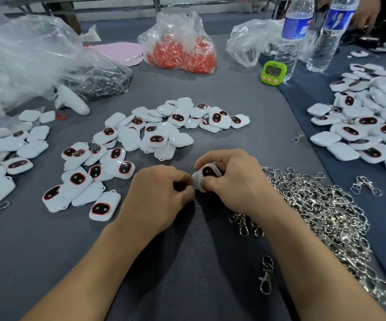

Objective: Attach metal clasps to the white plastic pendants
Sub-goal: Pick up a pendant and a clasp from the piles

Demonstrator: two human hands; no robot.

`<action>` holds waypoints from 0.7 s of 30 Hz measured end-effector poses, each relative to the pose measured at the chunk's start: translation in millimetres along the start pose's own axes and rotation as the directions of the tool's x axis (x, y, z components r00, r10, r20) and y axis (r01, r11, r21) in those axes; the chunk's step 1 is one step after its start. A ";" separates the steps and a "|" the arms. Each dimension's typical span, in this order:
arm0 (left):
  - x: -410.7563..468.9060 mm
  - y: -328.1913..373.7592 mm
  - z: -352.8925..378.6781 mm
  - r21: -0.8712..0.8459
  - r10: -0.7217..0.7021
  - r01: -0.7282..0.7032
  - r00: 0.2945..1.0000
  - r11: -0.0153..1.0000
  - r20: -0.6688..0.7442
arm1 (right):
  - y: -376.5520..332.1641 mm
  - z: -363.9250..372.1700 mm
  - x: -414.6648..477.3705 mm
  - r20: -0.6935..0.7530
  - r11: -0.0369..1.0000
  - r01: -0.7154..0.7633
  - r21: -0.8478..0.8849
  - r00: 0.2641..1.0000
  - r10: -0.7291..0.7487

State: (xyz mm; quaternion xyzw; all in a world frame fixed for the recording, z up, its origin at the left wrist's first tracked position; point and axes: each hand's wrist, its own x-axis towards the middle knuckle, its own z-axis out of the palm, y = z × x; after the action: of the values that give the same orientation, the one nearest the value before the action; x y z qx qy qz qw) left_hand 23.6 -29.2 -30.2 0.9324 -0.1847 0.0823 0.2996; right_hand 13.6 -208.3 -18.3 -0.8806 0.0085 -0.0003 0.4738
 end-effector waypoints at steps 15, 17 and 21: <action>5.2 0.7 0.2 -0.405 -0.058 0.036 0.997 0.914 -0.042 | 0.3 -5.8 1.4 0.192 0.680 -0.281 0.677 0.960 0.206; 4.6 -1.3 -0.3 -0.359 -0.015 0.001 0.999 0.933 -0.036 | -0.6 -4.2 -0.2 0.167 0.693 -0.260 0.672 0.966 0.199; 3.8 0.0 -6.4 -0.087 0.185 -0.193 0.978 0.977 -0.100 | -1.5 -1.6 -1.7 0.143 0.662 -0.234 0.712 0.972 0.189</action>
State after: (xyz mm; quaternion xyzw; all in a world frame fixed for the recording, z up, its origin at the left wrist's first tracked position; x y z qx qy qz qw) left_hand 26.9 -26.6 -24.1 0.8904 -0.2625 0.1438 0.3428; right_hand 11.9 -208.8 -16.2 -0.6147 0.0964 0.0762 0.7791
